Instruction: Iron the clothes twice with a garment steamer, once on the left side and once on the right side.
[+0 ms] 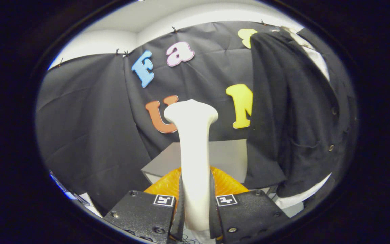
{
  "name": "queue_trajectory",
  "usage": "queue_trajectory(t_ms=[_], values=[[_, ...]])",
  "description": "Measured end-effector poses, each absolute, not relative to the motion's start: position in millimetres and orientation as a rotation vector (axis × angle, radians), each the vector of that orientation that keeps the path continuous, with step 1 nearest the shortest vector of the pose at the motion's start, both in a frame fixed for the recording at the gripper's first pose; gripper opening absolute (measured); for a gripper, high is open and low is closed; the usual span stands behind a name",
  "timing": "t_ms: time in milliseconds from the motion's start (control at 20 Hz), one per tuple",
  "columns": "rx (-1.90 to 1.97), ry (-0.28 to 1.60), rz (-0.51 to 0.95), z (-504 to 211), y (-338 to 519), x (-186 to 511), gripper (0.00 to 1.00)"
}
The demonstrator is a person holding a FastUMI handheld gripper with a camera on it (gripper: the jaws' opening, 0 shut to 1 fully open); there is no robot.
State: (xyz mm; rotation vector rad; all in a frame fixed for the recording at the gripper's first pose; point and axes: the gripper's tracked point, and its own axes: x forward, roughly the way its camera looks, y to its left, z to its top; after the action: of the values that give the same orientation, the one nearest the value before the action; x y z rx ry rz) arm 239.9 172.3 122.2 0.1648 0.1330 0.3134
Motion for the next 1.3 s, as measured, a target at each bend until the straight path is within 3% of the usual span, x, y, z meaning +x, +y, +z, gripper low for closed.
queue_trajectory(t_ms=[300, 550, 900, 1300], values=[[0.226, 0.046, 0.217, 135.1, 82.8, 156.0, 0.32], [0.242, 0.008, 0.091, 145.8, -3.8, 133.0, 0.32], [0.24, -0.042, -0.015, 184.8, -78.3, 158.7, 0.32], [0.17, -0.087, -0.098, 229.2, -99.1, 221.1, 0.32]])
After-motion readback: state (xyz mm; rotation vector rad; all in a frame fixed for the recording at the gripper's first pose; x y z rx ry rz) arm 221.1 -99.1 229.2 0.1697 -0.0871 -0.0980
